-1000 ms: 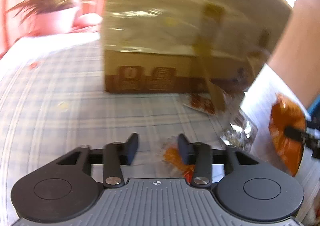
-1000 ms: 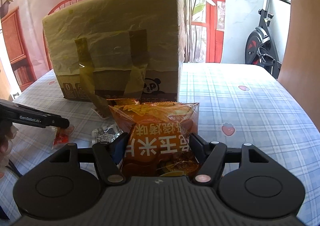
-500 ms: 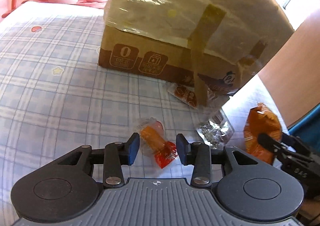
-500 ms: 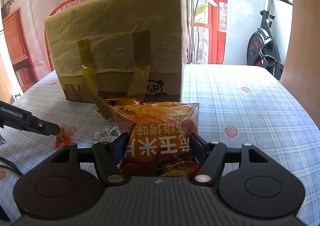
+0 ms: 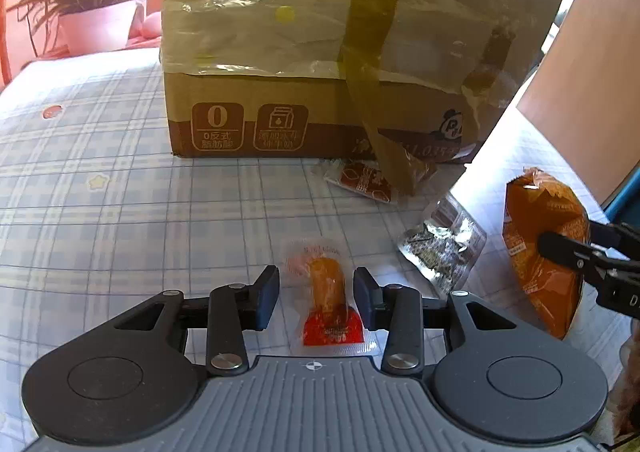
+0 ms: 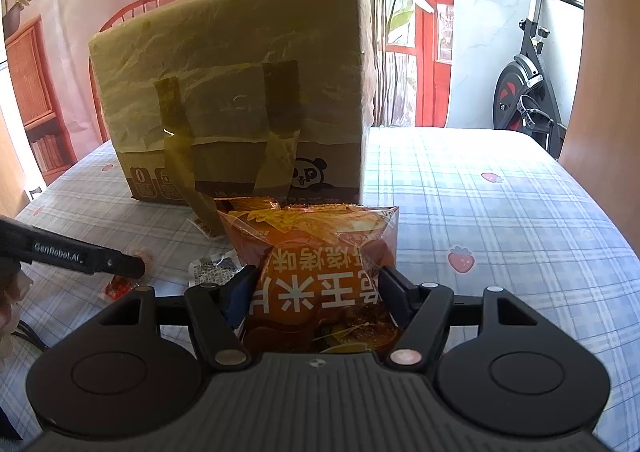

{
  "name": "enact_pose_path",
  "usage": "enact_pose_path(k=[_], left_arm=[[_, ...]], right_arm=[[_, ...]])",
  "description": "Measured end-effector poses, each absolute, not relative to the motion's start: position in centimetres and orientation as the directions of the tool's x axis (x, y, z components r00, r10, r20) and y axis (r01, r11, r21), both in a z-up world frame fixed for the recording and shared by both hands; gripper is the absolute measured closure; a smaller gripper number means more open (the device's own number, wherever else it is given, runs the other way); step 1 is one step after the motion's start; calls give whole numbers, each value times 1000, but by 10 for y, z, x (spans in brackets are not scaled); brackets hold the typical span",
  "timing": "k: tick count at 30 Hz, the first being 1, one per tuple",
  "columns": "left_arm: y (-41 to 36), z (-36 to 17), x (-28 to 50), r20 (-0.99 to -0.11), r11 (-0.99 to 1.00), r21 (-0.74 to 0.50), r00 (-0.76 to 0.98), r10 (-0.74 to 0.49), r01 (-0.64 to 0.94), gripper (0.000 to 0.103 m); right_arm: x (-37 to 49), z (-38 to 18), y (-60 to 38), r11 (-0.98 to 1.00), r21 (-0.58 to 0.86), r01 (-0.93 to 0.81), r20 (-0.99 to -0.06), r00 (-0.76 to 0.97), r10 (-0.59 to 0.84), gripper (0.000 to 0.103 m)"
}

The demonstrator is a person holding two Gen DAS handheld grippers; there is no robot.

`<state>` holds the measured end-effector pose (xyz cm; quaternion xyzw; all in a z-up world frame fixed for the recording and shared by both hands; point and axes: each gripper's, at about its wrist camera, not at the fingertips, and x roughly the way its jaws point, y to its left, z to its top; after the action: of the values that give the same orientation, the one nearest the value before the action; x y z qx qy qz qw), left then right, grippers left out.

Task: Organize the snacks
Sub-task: 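Grasp the small orange sausage packet with the left gripper while the right holds the bag, then lift the sausage packet and corn-chip bag and carry them over the box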

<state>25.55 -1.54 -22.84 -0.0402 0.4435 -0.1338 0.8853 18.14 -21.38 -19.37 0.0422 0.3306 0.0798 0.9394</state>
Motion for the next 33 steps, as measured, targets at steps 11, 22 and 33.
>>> enact_pose_path(k=[11,22,33], left_arm=[[-38,-232,244,-761,968,-45,619,-193,247,57],[-32,-227,229,-729,956,-73,639,-245,283,74],[-16,-197,224,-648,961,-108,716,-262,254,74]], right_arm=[[180,-195,-211,983,131,-131,-618,764,185,35],[177,-191,-209,983,120,-139,-613,768,184,35],[176,-180,-206,984,101,-150,-589,788,181,35]])
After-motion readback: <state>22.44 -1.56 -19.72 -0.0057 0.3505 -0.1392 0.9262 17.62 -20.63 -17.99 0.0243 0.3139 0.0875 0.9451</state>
